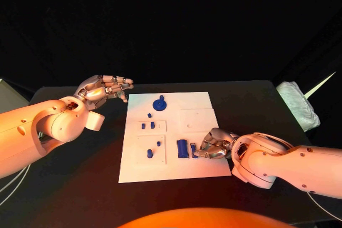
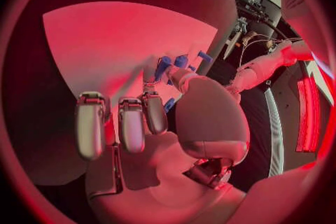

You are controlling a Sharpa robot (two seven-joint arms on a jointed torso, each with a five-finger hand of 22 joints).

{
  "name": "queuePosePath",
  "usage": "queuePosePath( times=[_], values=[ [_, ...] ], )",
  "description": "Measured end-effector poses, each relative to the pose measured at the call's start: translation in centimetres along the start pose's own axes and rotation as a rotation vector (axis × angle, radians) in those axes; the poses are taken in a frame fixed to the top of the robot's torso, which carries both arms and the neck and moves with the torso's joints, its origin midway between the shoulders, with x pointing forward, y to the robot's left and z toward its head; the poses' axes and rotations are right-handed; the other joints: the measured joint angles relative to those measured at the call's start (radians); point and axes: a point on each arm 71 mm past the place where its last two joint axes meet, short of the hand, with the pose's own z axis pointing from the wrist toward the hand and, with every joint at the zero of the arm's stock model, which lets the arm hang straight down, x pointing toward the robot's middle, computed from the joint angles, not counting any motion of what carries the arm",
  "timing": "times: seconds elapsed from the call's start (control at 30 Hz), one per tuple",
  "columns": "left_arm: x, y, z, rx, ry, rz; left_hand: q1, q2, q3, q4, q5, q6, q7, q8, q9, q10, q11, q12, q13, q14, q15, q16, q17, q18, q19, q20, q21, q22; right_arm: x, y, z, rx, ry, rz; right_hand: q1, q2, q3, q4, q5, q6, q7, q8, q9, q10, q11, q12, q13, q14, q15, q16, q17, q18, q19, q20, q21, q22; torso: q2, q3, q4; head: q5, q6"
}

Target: Assemble the parts on the task board

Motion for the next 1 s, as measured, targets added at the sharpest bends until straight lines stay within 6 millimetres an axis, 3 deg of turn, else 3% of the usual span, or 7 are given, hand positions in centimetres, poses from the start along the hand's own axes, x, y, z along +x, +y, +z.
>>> queuePosePath(
  times=[0.2, 0.33, 1.0],
  values=[
    [-0.03, 0.02, -0.01, -0.002, -0.001, 0.000, 0.000, 0.000, 0.000, 0.006, 0.000, 0.000, 0.000, 0.000, 0.000, 0.000, 0.000, 0.000, -0.001, 0.000, 0.000, 0.000, 0.000, 0.000, 0.000, 0.000, 0.000, -0.001, 0.09, 0.17, -0.12, -0.018, 0.004, -0.003, 0.000, -0.001, -0.016, 0.011, -0.026, 0.000, 0.000, 0.000, -0.001, 0.000, 0.000, 0.000, 0.000, 0.000, 0.000, 0.000, 0.000, 0.000, 0.000, 0.000, 0.004, 0.000, 0.000, 0.0005, 0.0000, 0.001, -0.002],
    [-0.06, 0.03, -0.02, -0.004, -0.001, 0.000, 0.000, 0.000, 0.000, 0.006, 0.000, 0.000, 0.000, 0.000, 0.000, 0.000, 0.000, 0.000, -0.001, 0.000, 0.000, 0.000, 0.000, 0.000, 0.000, 0.000, 0.000, -0.001, 0.04, 0.13, -0.20, -0.027, 0.003, -0.002, -0.022, -0.002, -0.037, 0.029, 0.004, 0.000, 0.000, 0.000, -0.001, 0.000, 0.000, 0.000, 0.000, 0.000, 0.000, 0.000, 0.000, 0.000, 0.000, 0.000, 0.004, 0.000, 0.000, 0.0006, -0.0001, 0.001, -0.002],
    [-0.17, 0.06, -0.07, -0.009, -0.004, 0.001, 0.000, 0.000, 0.000, 0.006, 0.000, 0.000, 0.000, 0.000, 0.000, 0.000, 0.000, 0.000, -0.001, 0.000, 0.000, 0.000, 0.000, 0.000, 0.000, 0.000, 0.000, -0.001, -0.16, -0.11, -0.59, -0.049, 0.002, 0.006, -0.036, -0.001, -0.056, 0.049, 0.009, 0.004, 0.004, 0.000, -0.001, 0.000, 0.000, 0.000, 0.000, 0.000, 0.000, 0.000, 0.000, 0.000, 0.000, 0.000, 0.008, 0.000, 0.000, 0.0007, -0.0002, 0.003, -0.003]
  ],
)
